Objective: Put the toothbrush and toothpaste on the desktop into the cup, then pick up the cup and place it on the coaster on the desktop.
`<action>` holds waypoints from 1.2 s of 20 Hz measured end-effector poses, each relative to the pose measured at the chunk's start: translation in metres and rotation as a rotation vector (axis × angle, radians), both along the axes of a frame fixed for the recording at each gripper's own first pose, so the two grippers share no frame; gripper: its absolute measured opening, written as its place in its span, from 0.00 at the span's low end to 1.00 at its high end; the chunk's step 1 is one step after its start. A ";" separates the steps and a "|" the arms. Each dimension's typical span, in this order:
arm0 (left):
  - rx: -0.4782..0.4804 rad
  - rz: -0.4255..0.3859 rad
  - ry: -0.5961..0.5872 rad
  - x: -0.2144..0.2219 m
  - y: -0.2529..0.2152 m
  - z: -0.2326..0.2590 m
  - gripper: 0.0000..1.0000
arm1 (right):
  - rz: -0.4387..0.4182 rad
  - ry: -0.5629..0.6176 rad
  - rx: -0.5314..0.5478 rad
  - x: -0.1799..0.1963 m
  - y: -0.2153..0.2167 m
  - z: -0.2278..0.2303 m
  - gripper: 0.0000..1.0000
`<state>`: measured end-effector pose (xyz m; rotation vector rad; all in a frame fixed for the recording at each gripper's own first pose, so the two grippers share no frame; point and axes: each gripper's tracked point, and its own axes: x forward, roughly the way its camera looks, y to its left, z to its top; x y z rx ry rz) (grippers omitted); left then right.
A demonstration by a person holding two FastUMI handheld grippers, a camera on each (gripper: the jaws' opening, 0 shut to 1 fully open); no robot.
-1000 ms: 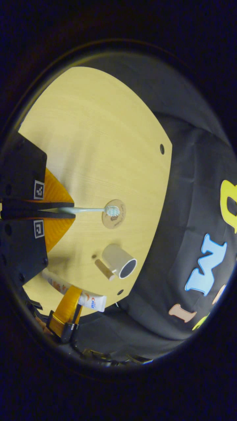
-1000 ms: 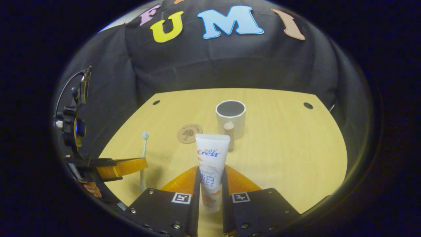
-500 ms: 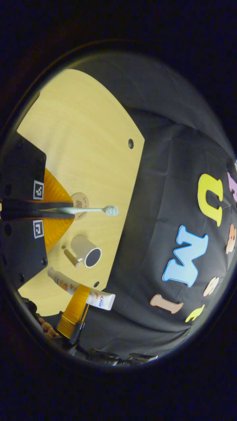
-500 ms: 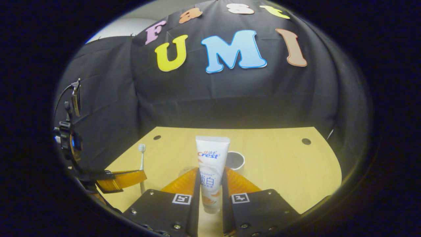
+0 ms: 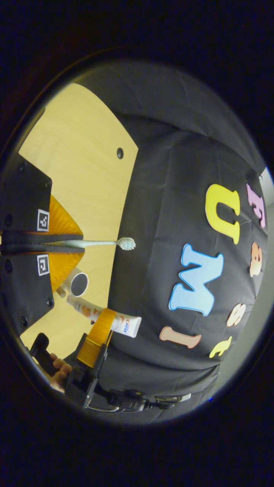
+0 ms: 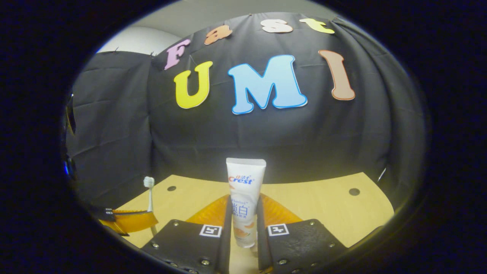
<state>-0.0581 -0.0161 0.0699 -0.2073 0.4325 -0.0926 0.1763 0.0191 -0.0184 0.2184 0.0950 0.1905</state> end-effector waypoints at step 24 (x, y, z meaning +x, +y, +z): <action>-0.046 -0.103 -0.097 0.063 -0.035 0.008 0.07 | -0.040 0.143 -0.139 0.047 -0.006 -0.086 0.41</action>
